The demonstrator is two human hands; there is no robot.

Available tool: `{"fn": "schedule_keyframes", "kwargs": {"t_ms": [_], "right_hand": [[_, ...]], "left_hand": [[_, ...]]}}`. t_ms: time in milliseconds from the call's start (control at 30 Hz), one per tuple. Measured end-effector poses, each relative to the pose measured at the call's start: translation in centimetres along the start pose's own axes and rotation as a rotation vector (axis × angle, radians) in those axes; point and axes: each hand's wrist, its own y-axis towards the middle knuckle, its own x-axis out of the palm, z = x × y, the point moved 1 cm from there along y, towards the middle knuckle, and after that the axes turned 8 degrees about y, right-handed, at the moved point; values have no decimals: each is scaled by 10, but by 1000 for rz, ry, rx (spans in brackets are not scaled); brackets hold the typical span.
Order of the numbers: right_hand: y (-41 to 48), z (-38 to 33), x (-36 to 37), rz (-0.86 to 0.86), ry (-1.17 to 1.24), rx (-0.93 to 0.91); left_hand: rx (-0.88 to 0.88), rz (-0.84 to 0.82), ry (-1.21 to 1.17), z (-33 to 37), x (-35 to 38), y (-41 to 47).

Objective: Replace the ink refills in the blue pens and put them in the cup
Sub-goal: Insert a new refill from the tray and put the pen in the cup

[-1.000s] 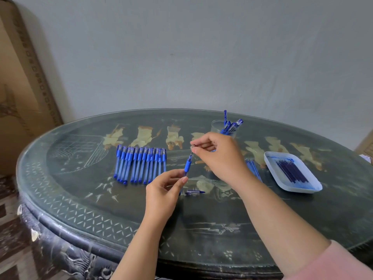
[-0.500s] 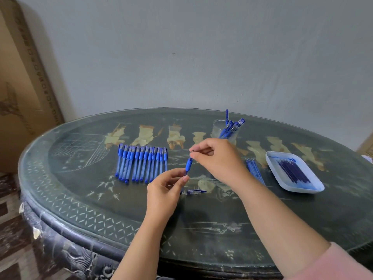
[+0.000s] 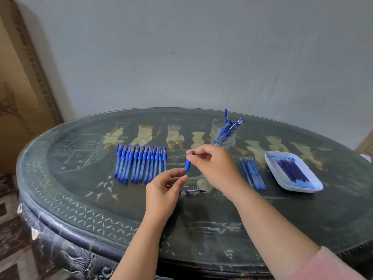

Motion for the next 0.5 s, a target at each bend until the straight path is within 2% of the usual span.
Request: {"fn": "schedule_keyframes", "kwargs": {"t_ms": [67,267,400,500], "right_hand": [[0,0,2,64,-12,26],[-4,-1,2,-22,29,13],[-4,-1,4,75,42,6],[-5,-1,3,55,60,21]], "left_hand": [[2,-4,3,0,0,0],[1,4,10,0,-1,0],[6,-4,20,0,0,0],[-3,1,8,0,-1,0]]}}
